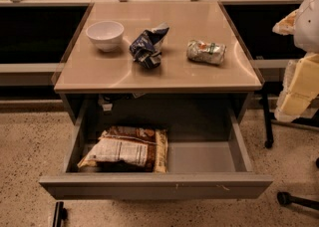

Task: Pick brown chip bag from top drawer and place on counter

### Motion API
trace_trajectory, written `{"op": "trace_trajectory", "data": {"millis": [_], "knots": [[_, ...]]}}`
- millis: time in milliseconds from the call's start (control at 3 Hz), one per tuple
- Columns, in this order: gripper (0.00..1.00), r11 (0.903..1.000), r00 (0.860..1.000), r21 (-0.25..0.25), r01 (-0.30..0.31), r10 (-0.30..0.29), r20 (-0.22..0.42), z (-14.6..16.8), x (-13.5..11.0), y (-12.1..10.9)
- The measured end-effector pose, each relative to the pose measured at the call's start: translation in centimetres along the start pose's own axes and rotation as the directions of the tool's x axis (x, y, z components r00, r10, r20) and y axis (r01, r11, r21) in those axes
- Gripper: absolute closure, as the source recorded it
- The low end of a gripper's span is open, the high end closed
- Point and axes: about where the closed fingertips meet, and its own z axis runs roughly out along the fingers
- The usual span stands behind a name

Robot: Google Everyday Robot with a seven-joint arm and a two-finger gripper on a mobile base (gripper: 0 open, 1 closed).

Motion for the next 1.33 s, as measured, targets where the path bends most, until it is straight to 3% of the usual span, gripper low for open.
{"op": "trace_trajectory", "data": {"millis": [333,667,1000,1333], "knots": [[0.0,1.0,1.0,0.0,0.0,0.0,0.0,0.0,0.0,0.0],[0.0,0.9991,0.999,0.041,-0.011,0.009,0.051,0.6,-0.9,0.2],[0.0,0.9975,0.983,0.015,-0.069,0.066,0.174,5.1,-3.1,2.2],[0.0,0.9941,0.944,-0.022,-0.106,0.107,0.312,10.5,-7.3,1.5]]}}
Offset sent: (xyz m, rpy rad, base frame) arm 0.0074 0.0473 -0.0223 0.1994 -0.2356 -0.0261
